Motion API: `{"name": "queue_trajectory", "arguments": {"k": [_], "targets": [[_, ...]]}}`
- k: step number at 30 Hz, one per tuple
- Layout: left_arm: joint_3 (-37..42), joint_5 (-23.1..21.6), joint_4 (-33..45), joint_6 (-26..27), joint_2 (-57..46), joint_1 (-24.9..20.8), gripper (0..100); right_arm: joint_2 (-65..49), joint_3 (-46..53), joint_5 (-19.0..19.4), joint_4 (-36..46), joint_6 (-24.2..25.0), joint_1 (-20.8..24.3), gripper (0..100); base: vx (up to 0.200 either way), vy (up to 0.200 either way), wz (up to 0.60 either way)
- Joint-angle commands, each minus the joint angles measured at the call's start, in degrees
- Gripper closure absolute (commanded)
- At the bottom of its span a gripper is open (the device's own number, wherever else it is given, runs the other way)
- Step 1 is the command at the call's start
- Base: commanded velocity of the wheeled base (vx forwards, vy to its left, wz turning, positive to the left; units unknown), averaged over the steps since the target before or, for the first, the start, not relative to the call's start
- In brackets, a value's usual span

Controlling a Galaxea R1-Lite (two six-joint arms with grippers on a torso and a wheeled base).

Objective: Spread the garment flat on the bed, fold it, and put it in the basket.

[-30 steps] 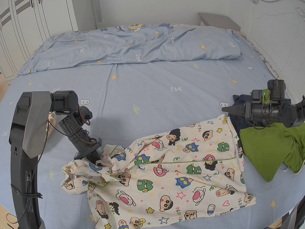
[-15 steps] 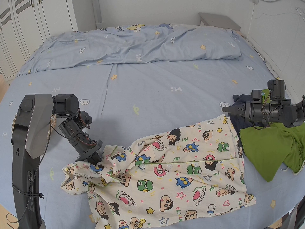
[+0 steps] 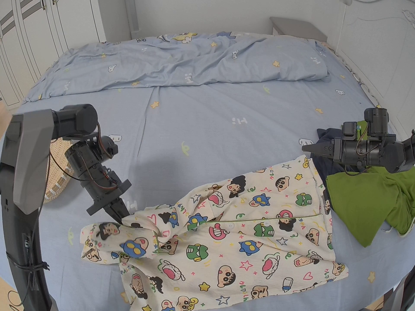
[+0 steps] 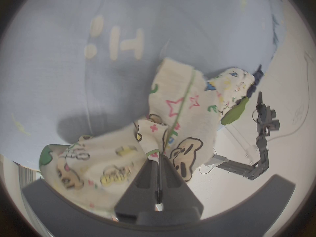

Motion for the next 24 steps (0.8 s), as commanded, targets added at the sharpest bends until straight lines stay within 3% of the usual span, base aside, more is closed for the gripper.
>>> {"name": "queue_trajectory", "arguments": {"k": [1,6,7,8,9,11,13,17,21,24], "targets": [[0.0,1.0,-0.1,1.8,-10.6,-1.7,100,-0.2,0.0,0.0,0.0,0.0,0.0,0,0.0,0.0,0.0],[0.0,7.0,-11.0,4.6,-18.0,-2.4,100,-0.5,0.0,0.0,0.0,0.1,0.0,0,0.0,0.0,0.0],[3.8,9.6,-23.1,4.5,-21.2,-2.4,100,-0.5,0.1,0.0,0.0,0.0,0.0,0,0.0,0.0,0.0],[8.9,10.6,-29.9,4.5,-23.1,-2.4,100,-0.5,0.1,0.1,0.0,0.0,0.0,0,0.0,0.0,0.0],[10.5,10.8,-31.9,4.5,-23.7,-2.4,100,-0.5,0.1,0.1,0.0,0.0,0.0,0,0.0,0.0,0.0],[21.4,11.1,-51.3,4.2,-26.5,-1.9,100,-0.5,0.0,0.1,0.0,0.0,0.0,0,0.0,0.0,0.0],[22.7,11.1,-58.7,4.0,-26.1,-1.7,100,-0.5,0.0,0.1,0.0,0.0,0.0,0,0.0,0.0,0.0],[19.9,10.0,-63.0,4.6,-20.5,0.9,100,-0.5,0.1,0.1,0.0,-0.1,0.2,0,0.0,0.0,0.0],[18.9,5.7,-68.2,5.0,-18.2,1.9,100,-0.3,0.0,-0.4,-0.2,-0.2,0.4,0,0.0,0.0,0.0],[18.7,5.7,-70.7,4.8,-18.1,2.7,100,0.2,-0.7,-0.8,-0.4,-0.1,0.5,0,0.0,0.0,0.0]]}}
